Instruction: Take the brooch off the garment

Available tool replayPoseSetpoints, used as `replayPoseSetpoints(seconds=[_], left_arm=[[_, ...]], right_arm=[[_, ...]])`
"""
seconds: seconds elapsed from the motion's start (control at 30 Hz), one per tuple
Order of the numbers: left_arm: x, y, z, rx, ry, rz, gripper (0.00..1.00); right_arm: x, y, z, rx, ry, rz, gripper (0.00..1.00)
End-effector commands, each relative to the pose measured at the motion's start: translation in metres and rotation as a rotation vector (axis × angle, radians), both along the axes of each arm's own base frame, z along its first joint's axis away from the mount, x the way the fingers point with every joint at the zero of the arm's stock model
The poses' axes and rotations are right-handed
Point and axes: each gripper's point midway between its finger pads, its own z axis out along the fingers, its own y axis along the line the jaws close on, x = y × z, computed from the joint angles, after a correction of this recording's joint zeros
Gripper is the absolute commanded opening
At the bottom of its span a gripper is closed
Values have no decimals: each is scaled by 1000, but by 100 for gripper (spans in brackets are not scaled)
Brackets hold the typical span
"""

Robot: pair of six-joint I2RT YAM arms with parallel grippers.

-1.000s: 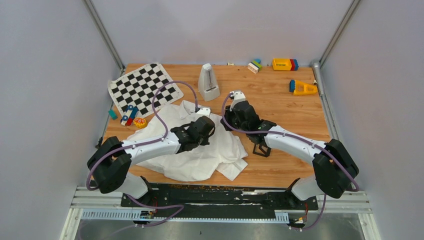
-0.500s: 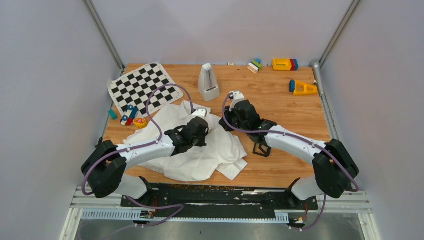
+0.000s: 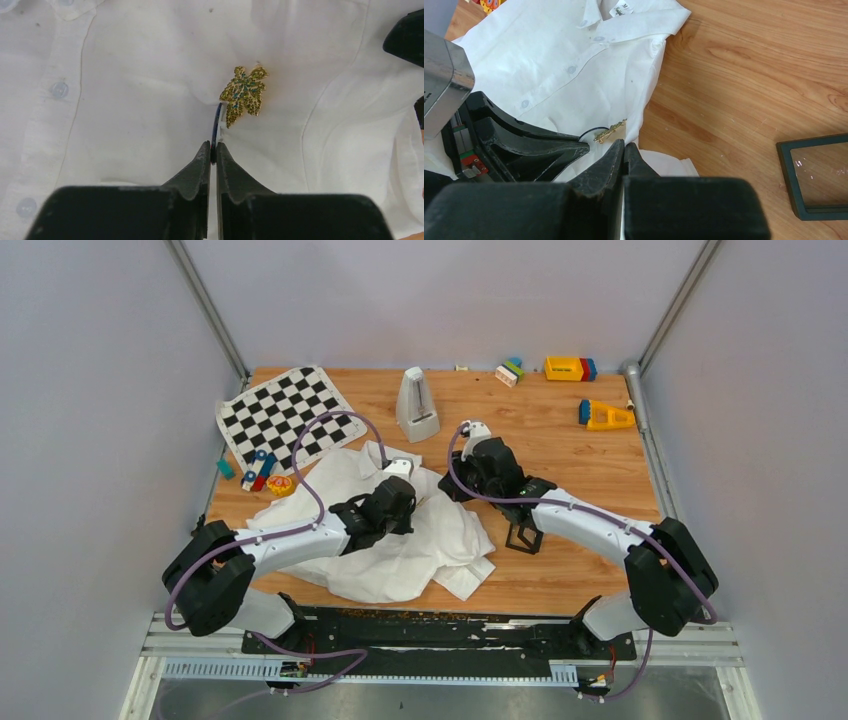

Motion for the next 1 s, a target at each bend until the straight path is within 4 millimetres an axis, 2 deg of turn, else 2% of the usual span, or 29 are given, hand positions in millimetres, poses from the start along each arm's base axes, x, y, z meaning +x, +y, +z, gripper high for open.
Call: replayPoseSetpoints(seconds=[0.0,0.07,0.27,0.33,0.47,0.57,0.67,0.73,0.83,0.97], left_arm=[[6,-1,4,-19,-30,5,6],[6,1,6,-20,-34,10,0],[9,5,28,-122,-55,12,0],[10,5,39,-179,-70,-2,0],[10,4,58,-276,-102,-24,0],[9,3,71,-363,-128,-36,0],[4,-3,77,-457,-108,-70,0],[2,-7,79,-523,-93,-87,0],[1,-11,84,-618,-87,-109,0],[-2,-20,95,-723,-90,-151,0]], right_arm=[[10,7,19,70,-13,-4,0],[11,6,16,81,10,-3,0],[21,1,-3,150,161,8,0],[20,-3,-15,147,232,12,0],[19,1,-19,152,262,40,0],[16,3,-16,168,258,65,13],[8,12,-2,239,218,146,42],[-2,18,9,298,196,207,56],[-17,24,21,367,174,301,64],[-27,30,22,414,207,364,66]])
